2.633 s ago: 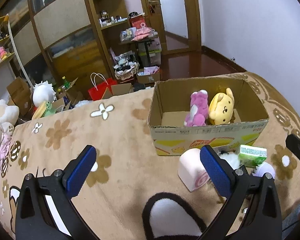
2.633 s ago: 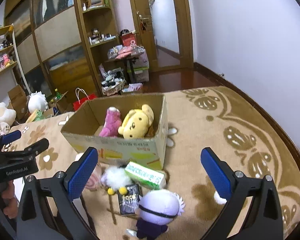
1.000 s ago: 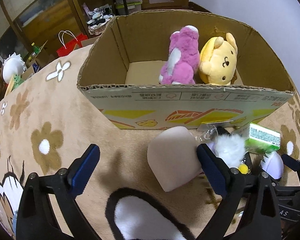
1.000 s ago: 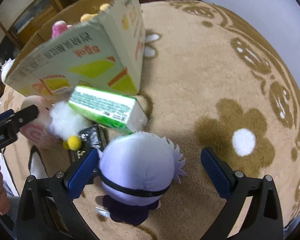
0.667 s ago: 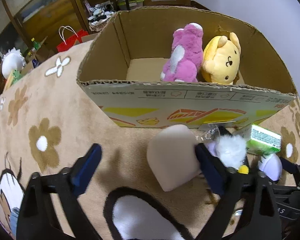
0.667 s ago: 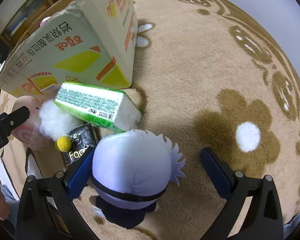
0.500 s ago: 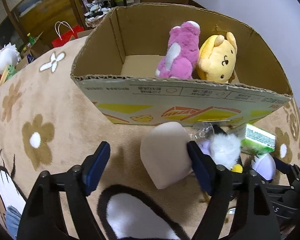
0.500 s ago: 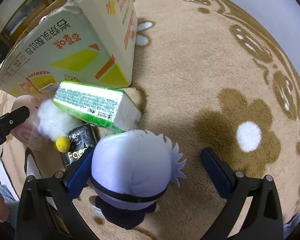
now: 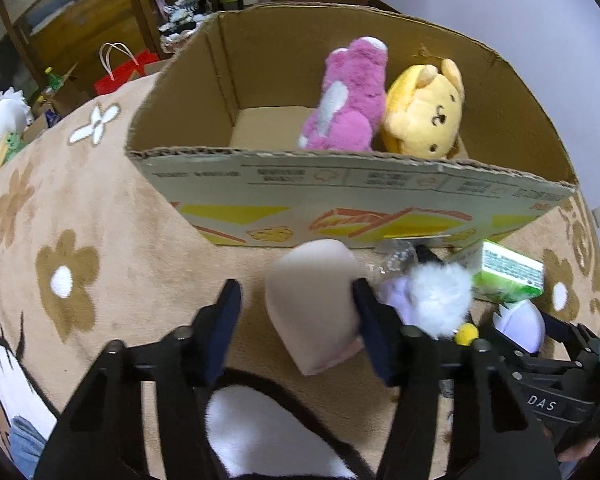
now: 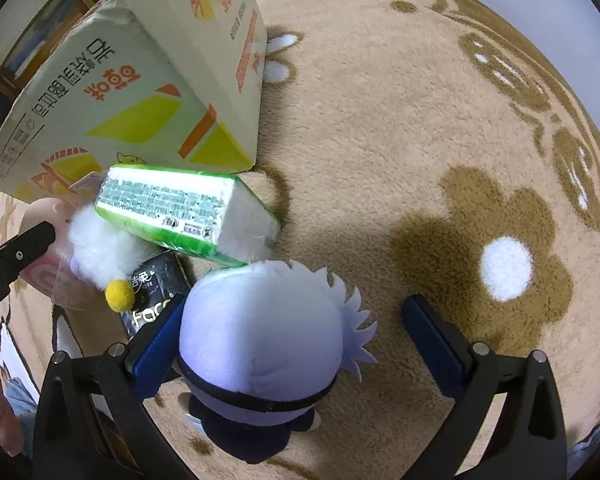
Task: Organize soft objects
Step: 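Grasp the swirl cake plush with the left tool while the right tool grasps the white-haired doll, then lift the cake plush and doll and carry them over the box, then open both tools to release the cake plush and doll into the box, then move both tools down toward the fluffy toy and tissue packs beside the box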
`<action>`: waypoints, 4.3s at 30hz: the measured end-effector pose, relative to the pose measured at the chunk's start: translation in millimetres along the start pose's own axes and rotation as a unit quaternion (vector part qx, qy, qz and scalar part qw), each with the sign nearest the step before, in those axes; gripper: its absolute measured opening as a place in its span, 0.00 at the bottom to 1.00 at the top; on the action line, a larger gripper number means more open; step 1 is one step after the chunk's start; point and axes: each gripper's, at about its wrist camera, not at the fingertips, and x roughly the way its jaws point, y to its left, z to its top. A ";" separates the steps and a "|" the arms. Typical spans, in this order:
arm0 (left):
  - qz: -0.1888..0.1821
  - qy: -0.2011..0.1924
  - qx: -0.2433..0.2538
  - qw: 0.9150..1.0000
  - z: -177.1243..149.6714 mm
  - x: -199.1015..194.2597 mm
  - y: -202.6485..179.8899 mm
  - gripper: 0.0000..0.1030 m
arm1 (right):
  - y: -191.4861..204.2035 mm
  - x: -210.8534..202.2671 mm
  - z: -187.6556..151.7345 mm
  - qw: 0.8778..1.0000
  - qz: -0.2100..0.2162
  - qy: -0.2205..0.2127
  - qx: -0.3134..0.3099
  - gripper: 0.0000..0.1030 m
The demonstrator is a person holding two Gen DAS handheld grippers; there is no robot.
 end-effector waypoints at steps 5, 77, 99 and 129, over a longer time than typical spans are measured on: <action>-0.004 -0.004 0.013 1.000 -3.4 -3.6 -5.5 0.34 | -0.4 -4.6 -5.3 1.000 -0.005 0.003 -0.002 0.99; 0.056 -0.299 0.051 0.951 31.3 -108.5 -9.2 0.20 | 93.0 -171.5 44.1 0.906 0.040 -0.376 -0.189 0.67; 0.064 -0.209 0.016 0.976 42.4 -62.2 7.8 0.46 | 79.4 -139.4 61.9 0.917 0.089 -0.351 -0.168 0.81; 0.065 -0.192 0.036 0.978 -14.7 -108.7 4.2 0.92 | 67.4 -160.8 8.2 0.939 0.059 -0.295 -0.167 1.00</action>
